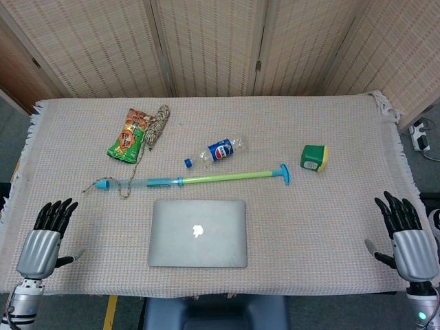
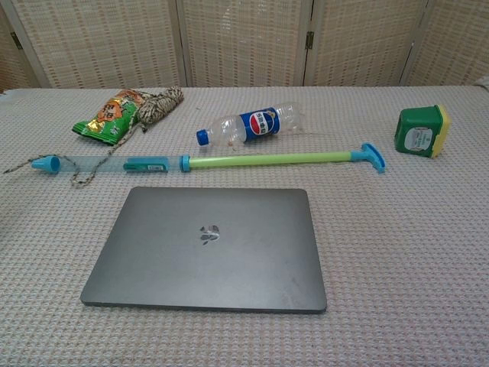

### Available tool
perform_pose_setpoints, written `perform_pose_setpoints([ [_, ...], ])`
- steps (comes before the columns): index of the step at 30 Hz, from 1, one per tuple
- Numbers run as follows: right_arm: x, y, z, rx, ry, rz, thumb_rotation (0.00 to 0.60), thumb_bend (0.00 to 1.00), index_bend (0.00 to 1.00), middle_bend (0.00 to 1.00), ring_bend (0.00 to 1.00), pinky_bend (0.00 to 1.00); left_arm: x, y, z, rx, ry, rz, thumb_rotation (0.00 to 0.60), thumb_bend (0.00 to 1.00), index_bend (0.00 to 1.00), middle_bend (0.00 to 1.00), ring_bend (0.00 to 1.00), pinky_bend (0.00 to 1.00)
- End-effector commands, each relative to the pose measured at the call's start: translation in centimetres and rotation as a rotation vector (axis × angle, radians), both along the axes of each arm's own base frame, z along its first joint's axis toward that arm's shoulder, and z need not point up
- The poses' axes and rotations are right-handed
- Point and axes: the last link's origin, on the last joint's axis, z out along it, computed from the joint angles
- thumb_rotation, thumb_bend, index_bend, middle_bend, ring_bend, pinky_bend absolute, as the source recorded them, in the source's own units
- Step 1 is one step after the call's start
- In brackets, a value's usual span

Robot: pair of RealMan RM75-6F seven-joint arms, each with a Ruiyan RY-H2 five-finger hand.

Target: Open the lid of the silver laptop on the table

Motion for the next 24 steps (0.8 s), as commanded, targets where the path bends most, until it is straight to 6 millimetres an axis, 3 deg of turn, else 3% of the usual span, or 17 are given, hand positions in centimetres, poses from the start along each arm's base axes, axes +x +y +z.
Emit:
perform_pose_setpoints([
  [1, 0.1, 0.1, -0.2, 0.009, -0.001, -0.002, 0.600, 0.29, 0.00, 0.02, 0.06, 0.00, 0.0, 0.0, 0.0, 0.002, 0.002, 0.004, 0.600, 0.17, 0.08, 0.09, 0.06, 0.00],
  [19, 0.6, 0.3, 0.0, -0.004, -0.005, 0.019, 0.600, 0.29, 0.00, 0.02, 0.06, 0.00, -0.1, 0.3, 0.4, -0.001, -0.005, -0.010, 0.600, 0.17, 0.08, 0.09, 0.06, 0.00],
  [24, 0.8, -0.1, 0.1, 0.004, 0.003, 0.022, 0.600, 0.28, 0.00, 0.02, 0.06, 0.00, 0.9, 1.8, 0.0, -0.044, -0.002, -0.078, 0.600, 0.17, 0.08, 0.09, 0.06, 0.00],
])
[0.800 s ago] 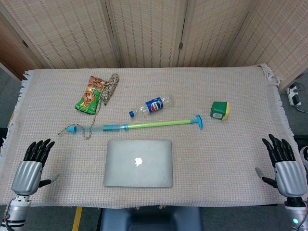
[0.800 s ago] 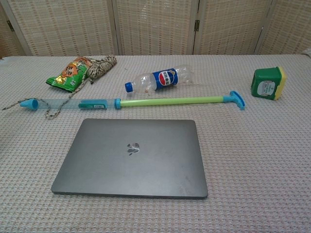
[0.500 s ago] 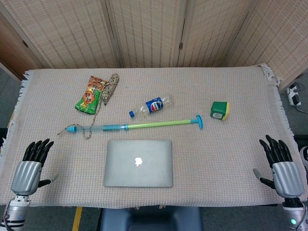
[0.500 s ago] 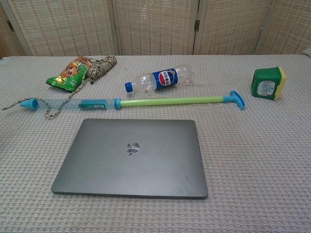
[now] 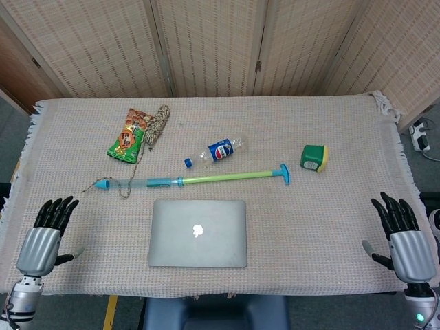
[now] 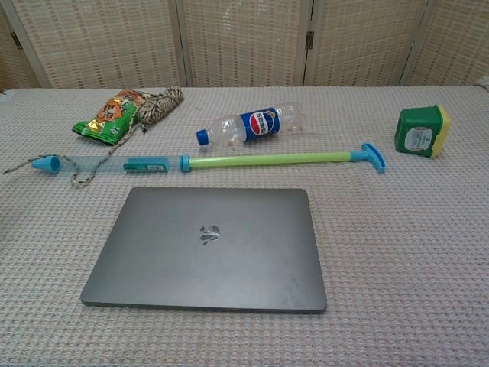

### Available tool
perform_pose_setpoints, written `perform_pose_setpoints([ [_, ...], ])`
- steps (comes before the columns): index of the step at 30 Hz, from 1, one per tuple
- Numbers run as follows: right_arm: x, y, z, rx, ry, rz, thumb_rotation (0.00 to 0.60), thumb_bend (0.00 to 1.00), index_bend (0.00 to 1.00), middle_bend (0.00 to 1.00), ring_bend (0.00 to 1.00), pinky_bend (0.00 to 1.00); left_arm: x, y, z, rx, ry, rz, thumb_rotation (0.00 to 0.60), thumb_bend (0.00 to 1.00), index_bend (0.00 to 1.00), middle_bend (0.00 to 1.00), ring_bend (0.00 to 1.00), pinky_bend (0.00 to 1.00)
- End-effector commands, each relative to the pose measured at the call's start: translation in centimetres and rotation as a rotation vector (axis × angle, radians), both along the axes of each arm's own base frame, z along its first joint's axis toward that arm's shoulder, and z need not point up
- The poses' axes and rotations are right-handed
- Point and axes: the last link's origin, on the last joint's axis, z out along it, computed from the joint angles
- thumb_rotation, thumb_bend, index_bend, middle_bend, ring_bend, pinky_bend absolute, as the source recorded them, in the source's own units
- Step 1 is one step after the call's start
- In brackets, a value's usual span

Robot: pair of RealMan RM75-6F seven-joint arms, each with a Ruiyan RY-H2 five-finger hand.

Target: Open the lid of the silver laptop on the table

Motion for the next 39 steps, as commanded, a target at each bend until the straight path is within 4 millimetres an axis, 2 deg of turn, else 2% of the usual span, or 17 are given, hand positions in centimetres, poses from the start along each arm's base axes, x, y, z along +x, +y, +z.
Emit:
perform_pose_setpoints([
  [1, 0.2, -0.3, 0.1, 0.004, 0.007, 0.005, 0.600, 0.28, 0.00, 0.02, 0.06, 0.00, 1.0, 1.4, -0.3, -0.041, 0.009, -0.071, 0.600, 0.17, 0.08, 0.09, 0.06, 0.00],
  [7, 0.7, -0.9, 0.0, 0.023, 0.015, 0.013, 0.600, 0.29, 0.00, 0.01, 0.06, 0.00, 4.4, 3.9, -2.0, -0.180, 0.008, -0.247, 0.600, 0.17, 0.09, 0.10, 0.06, 0.00],
  [12, 0.9, -1.3, -0.2, 0.037, 0.019, 0.014, 0.600, 0.29, 0.00, 0.01, 0.06, 0.00, 7.6, 4.9, -4.8, -0.328, 0.020, -0.387, 0.600, 0.17, 0.09, 0.10, 0.06, 0.00],
  [17, 0.9, -1.4, -0.3, 0.042, 0.021, 0.006, 0.600, 0.29, 0.00, 0.01, 0.05, 0.00, 9.9, 4.8, -7.7, -0.433, 0.075, -0.496, 0.600, 0.17, 0.09, 0.10, 0.06, 0.00],
  [25, 0.8, -1.5, -0.6, 0.052, 0.018, 0.003, 0.600, 0.28, 0.00, 0.00, 0.05, 0.00, 13.5, 4.0, -13.0, -0.559, 0.064, -0.620, 0.600, 0.17, 0.09, 0.11, 0.06, 0.00],
  [32, 0.6, -1.5, -0.7, 0.051, 0.012, 0.000, 0.600, 0.29, 0.00, 0.00, 0.05, 0.00, 15.7, 3.9, -16.3, -0.573, 0.091, -0.663, 0.600, 0.17, 0.09, 0.11, 0.06, 0.00],
  [39, 0.4, -1.5, -0.7, 0.052, 0.006, -0.003, 0.600, 0.28, 0.00, 0.00, 0.03, 0.00, 16.8, 4.0, -18.3, -0.579, 0.107, -0.658, 0.600, 0.17, 0.09, 0.11, 0.06, 0.00],
])
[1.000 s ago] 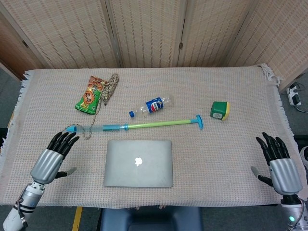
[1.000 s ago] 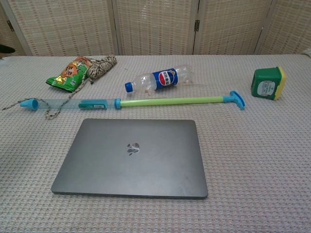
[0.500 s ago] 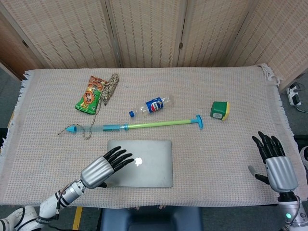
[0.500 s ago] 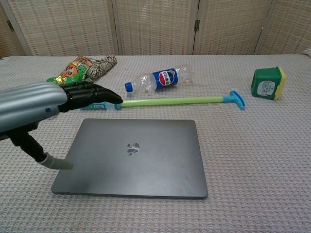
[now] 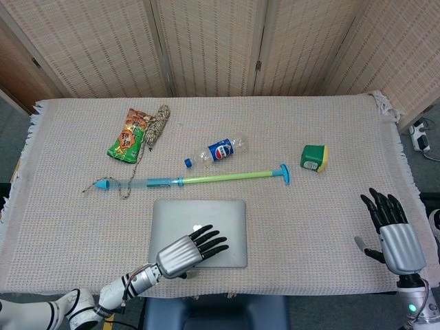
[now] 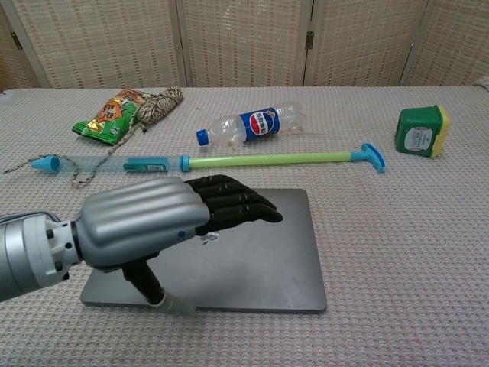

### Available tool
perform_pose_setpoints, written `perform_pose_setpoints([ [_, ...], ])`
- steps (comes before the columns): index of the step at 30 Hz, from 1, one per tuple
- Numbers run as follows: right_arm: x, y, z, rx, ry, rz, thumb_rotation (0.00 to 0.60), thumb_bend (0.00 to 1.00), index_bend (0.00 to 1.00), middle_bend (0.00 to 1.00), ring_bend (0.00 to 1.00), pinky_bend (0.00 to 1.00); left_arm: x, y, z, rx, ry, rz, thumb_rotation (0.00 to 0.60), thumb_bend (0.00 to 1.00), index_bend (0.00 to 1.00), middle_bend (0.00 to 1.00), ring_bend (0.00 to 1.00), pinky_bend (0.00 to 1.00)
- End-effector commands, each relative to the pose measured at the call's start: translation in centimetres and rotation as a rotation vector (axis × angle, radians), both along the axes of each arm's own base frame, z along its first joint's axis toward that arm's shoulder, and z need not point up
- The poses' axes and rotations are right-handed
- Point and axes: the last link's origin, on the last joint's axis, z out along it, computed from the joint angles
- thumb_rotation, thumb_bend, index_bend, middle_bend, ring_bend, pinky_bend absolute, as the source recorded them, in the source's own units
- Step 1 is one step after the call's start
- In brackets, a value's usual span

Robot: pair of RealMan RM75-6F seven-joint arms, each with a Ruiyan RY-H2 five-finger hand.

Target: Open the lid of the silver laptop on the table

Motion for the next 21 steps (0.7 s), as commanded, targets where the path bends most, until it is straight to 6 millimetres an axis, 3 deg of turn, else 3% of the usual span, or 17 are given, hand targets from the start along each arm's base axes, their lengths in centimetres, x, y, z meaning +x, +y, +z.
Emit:
perform_pose_setpoints([
  [1, -0.1, 0.0, 0.0, -0.001, -0.002, -0.001, 0.600, 0.28, 0.00, 0.00, 0.03, 0.00, 0.1, 0.2, -0.7, 0.006, 0.016, 0.006, 0.600, 0.17, 0.09, 0.11, 0.06, 0.00],
  [21, -0.6, 0.2, 0.2, -0.017, -0.014, -0.013, 0.600, 0.29, 0.00, 0.00, 0.02, 0.00, -0.9, 0.7, -3.3, 0.036, 0.079, 0.046, 0.600, 0.19, 0.10, 0.11, 0.06, 0.00],
])
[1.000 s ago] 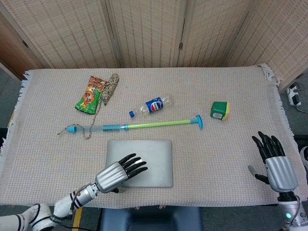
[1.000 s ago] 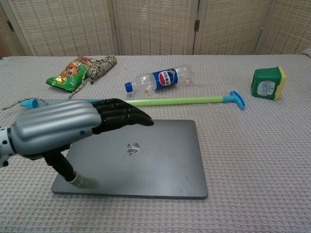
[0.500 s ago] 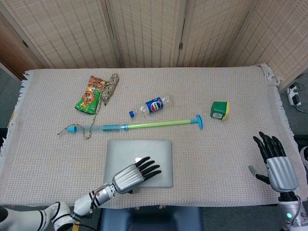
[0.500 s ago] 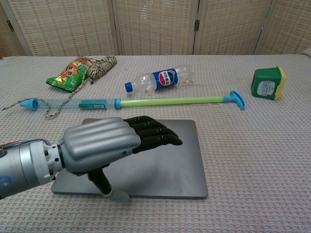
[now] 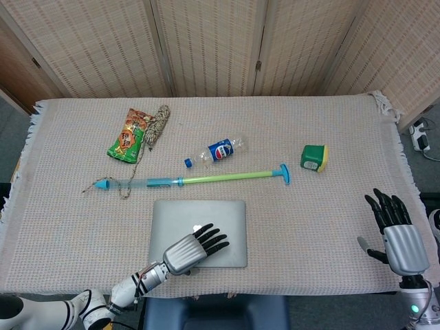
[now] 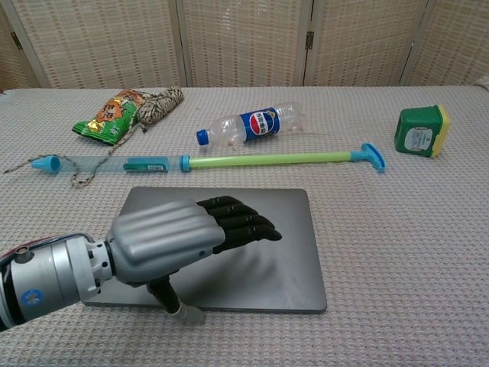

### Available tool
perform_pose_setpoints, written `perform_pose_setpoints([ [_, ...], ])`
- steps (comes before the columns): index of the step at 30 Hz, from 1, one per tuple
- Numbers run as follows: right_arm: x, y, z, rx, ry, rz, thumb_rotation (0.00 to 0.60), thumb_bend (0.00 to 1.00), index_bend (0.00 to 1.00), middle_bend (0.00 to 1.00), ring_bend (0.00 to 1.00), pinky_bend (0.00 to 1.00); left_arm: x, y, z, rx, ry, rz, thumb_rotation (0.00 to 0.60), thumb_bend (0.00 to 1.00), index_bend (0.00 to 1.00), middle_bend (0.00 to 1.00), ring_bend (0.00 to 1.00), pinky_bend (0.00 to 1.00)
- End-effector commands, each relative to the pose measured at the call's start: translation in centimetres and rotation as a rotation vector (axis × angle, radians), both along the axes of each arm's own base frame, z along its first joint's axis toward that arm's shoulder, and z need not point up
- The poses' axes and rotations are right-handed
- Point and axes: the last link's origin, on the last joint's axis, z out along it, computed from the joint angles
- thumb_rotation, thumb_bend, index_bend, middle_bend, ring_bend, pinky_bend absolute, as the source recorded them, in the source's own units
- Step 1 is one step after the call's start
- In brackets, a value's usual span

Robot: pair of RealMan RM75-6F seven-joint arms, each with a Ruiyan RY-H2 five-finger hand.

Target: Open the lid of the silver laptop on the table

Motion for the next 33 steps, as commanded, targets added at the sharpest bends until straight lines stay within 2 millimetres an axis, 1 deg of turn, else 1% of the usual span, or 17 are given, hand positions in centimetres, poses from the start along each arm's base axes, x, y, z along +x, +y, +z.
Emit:
perform_pose_setpoints([
  [1, -0.1, 0.0, 0.0, -0.003, -0.002, -0.002, 0.600, 0.29, 0.00, 0.00, 0.02, 0.00, -0.1, 0.0, -0.3, 0.002, 0.003, 0.007, 0.600, 0.19, 0.10, 0.11, 0.06, 0.00],
  [13, -0.2, 0.0, -0.1, -0.002, -0.005, -0.002, 0.600, 0.29, 0.00, 0.00, 0.01, 0.00, -0.5, 0.6, -0.5, 0.027, -0.014, 0.046, 0.600, 0.23, 0.11, 0.12, 0.07, 0.00],
  [16, -0.2, 0.0, -0.2, 0.001, -0.007, -0.001, 0.600, 0.29, 0.00, 0.00, 0.01, 0.00, -0.7, 0.6, -0.5, 0.031, -0.012, 0.046, 0.600, 0.30, 0.12, 0.13, 0.08, 0.00],
  [21, 0.0, 0.1, -0.2, 0.001, -0.009, 0.011, 0.600, 0.29, 0.00, 0.00, 0.01, 0.00, -1.0, 0.6, -0.5, 0.041, -0.021, 0.050, 0.600, 0.44, 0.13, 0.14, 0.09, 0.00],
  [25, 0.3, 0.4, -0.5, 0.015, -0.014, 0.027, 0.600, 0.29, 0.00, 0.00, 0.02, 0.00, -1.2, 0.7, -0.4, 0.066, -0.044, 0.053, 0.600, 0.51, 0.15, 0.16, 0.10, 0.00],
  [28, 0.7, 0.7, -0.8, 0.043, -0.035, 0.051, 0.600, 0.29, 0.00, 0.00, 0.03, 0.00, -1.5, 1.0, -0.2, 0.102, -0.069, 0.056, 0.600, 0.55, 0.16, 0.17, 0.10, 0.00],
  [33, 1.5, 1.4, -1.2, 0.093, -0.067, 0.104, 0.600, 0.29, 0.00, 0.00, 0.04, 0.00, -1.8, 2.1, 0.6, 0.197, -0.120, 0.058, 0.600, 0.56, 0.16, 0.17, 0.10, 0.00],
])
